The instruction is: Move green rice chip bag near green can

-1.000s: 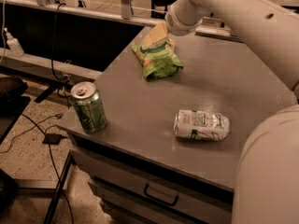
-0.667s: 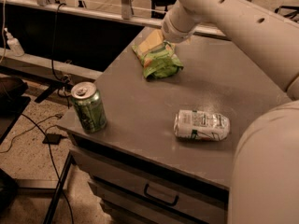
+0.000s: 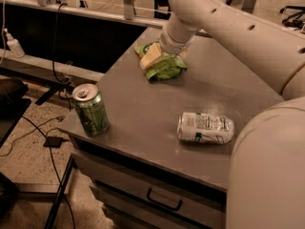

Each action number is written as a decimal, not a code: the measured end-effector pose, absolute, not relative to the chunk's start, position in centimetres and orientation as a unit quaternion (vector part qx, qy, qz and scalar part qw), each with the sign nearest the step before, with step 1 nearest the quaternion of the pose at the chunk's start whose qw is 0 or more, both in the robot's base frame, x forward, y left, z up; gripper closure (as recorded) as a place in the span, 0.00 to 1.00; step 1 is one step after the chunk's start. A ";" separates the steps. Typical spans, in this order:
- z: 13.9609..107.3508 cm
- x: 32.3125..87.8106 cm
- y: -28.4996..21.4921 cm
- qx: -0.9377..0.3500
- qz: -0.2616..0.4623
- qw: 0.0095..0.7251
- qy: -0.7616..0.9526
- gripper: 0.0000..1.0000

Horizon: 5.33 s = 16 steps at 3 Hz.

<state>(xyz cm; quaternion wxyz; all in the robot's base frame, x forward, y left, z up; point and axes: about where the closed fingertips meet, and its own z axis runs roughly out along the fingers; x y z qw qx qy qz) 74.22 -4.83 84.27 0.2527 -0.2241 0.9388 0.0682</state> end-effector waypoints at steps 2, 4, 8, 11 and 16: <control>83.3 74.1 -4.5 -0.240 0.061 0.240 0.939 0.70; 83.5 74.1 -4.5 -0.240 0.061 0.240 0.939 1.00; 92.7 74.3 -11.4 -0.360 0.000 0.223 0.906 1.00; 93.9 70.0 -11.2 -0.453 0.052 0.262 0.851 1.00; 91.0 62.2 -5.7 -0.676 0.142 0.209 0.692 1.00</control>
Offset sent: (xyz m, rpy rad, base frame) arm -0.0007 0.0031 -0.0187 -0.0508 0.0313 0.0713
